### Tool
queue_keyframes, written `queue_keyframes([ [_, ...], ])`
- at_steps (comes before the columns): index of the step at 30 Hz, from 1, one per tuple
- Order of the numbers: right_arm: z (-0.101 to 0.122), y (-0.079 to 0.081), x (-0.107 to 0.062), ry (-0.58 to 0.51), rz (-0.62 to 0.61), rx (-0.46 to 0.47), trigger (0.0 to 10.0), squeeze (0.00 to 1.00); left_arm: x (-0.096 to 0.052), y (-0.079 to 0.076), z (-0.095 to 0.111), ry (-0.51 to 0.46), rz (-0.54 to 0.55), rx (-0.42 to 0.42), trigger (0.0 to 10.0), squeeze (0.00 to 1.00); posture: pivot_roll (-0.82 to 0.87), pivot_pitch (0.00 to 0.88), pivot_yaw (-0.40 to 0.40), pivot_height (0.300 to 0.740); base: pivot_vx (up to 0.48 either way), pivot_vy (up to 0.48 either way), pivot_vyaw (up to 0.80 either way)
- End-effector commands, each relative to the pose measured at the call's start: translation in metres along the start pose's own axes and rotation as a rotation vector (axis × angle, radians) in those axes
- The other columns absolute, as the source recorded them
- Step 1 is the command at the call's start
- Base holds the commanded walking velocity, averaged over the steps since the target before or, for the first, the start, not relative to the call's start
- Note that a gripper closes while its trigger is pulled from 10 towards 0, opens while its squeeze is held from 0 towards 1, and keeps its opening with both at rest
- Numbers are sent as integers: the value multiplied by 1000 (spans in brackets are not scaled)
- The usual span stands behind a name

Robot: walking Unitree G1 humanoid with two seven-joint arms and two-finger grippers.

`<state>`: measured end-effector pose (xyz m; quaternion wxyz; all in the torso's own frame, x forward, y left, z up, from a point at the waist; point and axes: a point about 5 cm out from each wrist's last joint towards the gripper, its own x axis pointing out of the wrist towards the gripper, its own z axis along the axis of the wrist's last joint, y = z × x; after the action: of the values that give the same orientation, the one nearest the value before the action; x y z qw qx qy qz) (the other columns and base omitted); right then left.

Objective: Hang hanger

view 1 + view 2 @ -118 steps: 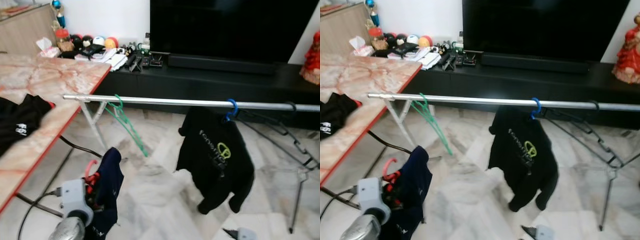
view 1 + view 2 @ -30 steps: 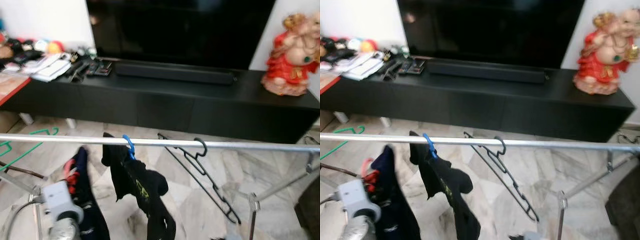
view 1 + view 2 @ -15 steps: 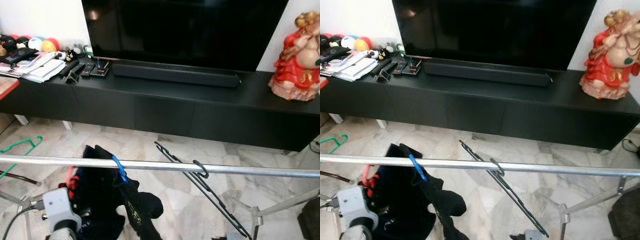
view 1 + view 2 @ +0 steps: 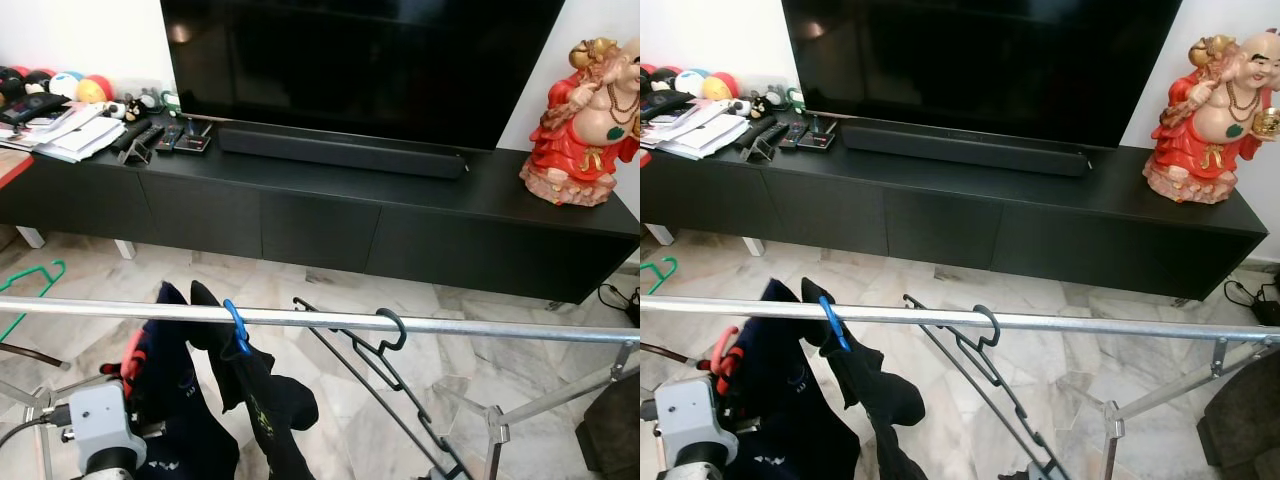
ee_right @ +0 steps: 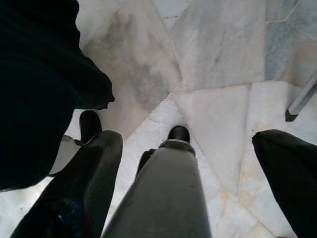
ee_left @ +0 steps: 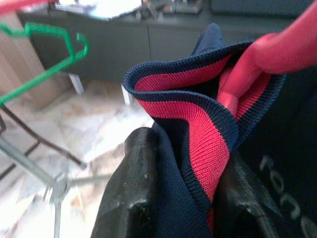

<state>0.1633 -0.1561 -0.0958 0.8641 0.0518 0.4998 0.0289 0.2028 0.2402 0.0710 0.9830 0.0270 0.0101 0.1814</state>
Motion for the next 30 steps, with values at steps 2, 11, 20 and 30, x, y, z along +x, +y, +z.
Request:
queue_keyframes([
  [2, -8, 3, -1, 22, -1, -5, 10000, 0, 5, 5, 17, -88, 34, -11, 10000, 0, 93, 106, -71, 740, 0, 0, 0],
  [11, -2, -12, -2, 7, -18, 3, 10000, 0, 26, 3, 14, -17, 45, -88, 10000, 0, 86, 104, -72, 740, 0, 0, 0],
  [20, 0, -32, -6, 4, -41, 3, 10000, 0, 48, 0, 23, 6, 33, -98, 10000, 0, 78, 100, -70, 740, 0, 0, 0],
  [30, -11, -16, -4, 24, -19, 3, 10000, 0, 48, 12, 3, 141, 88, -80, 10000, 0, 77, 103, -68, 740, 0, 0, 0],
])
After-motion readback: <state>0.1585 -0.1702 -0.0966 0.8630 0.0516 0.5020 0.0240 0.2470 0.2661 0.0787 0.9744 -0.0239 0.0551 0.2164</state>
